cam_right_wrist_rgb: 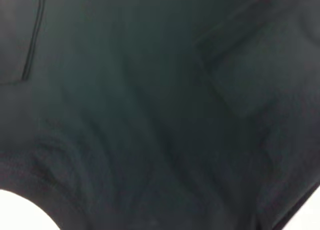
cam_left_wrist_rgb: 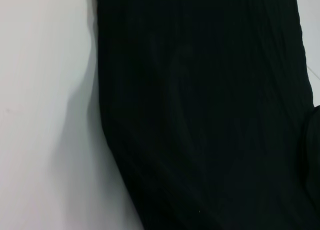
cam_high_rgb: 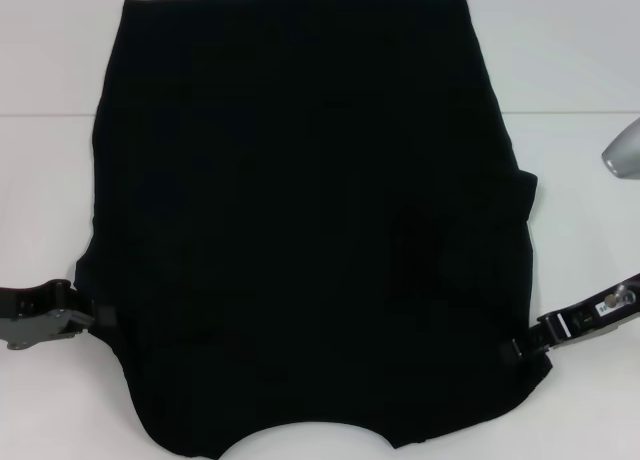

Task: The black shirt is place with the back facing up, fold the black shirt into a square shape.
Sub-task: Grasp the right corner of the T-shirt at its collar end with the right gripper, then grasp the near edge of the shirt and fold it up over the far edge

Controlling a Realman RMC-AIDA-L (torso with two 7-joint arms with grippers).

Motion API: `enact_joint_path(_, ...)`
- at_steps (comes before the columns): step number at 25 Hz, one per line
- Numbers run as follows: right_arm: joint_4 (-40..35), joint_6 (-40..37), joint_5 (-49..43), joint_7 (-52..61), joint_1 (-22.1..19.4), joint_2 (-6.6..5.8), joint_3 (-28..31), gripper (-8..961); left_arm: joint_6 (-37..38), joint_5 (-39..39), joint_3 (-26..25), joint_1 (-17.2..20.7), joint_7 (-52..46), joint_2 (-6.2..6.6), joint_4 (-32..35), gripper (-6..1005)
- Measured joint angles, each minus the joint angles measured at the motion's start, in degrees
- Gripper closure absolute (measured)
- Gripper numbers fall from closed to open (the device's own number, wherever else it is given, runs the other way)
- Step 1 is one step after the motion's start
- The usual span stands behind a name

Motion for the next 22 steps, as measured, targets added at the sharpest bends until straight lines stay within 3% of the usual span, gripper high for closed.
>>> enact_joint_path(4, 1.1, -0.1, -0.1, 0.0, 0.4, 0.05, -0.3, 425, 0.0, -0.1, 0.0, 0.0, 0.0, -0.06, 0.0, 943)
enact_joint_path(15, 0.4, -1.4, -0.1, 0.8, -0.1, -0.51, 0.3, 880, 0.4, -0.1, 0.0, 0.2, 0.2, -0.08, 0.0, 944)
enact_joint_path(22, -2.9, -7.2, -0.1, 1.0, -2.6, -1.36, 2.1, 895, 6.0, -0.1, 1.0, -0.4, 4.3, -0.08, 0.0, 944)
